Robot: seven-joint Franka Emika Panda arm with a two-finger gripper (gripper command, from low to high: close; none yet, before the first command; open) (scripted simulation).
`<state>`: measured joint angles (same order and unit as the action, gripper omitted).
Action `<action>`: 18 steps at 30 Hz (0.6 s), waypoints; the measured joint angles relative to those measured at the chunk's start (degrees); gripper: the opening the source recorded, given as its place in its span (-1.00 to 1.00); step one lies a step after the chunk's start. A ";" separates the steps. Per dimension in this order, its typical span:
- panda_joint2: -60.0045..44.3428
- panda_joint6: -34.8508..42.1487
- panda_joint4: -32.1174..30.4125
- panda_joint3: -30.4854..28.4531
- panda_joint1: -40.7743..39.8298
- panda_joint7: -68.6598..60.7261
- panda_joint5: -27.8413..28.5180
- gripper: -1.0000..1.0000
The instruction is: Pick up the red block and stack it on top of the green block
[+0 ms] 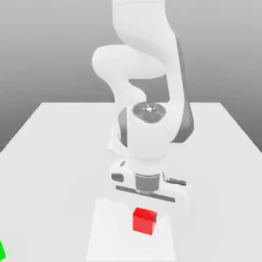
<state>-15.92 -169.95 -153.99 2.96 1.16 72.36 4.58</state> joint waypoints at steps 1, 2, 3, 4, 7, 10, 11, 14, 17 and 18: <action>0.67 0.58 -0.11 0.17 -0.13 -0.11 -0.14 -1.00; 2.05 1.75 -0.32 0.49 -0.37 -0.39 -0.53 -1.00; 3.77 3.22 -0.58 0.85 -0.60 -0.79 -1.06 -1.00; 5.67 4.81 -0.87 1.17 -0.79 -1.17 -1.58 -1.00; 11.42 9.93 -1.50 1.88 -1.39 -2.66 -3.42 -1.00; 10.35 13.61 3.06 0.00 -5.37 -6.74 -4.76 -1.00; 9.43 14.70 5.01 -0.78 -6.61 -8.29 -5.14 -1.00; 6.35 17.91 11.12 -3.31 -10.52 -13.10 -6.28 -1.00; 3.20 21.07 17.31 -5.87 -14.82 -17.95 -7.37 -1.00; 2.16 22.11 19.38 -6.71 -16.26 -19.57 -7.73 -1.00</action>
<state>-13.76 -147.83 -134.61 -3.75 -15.10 52.79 -3.15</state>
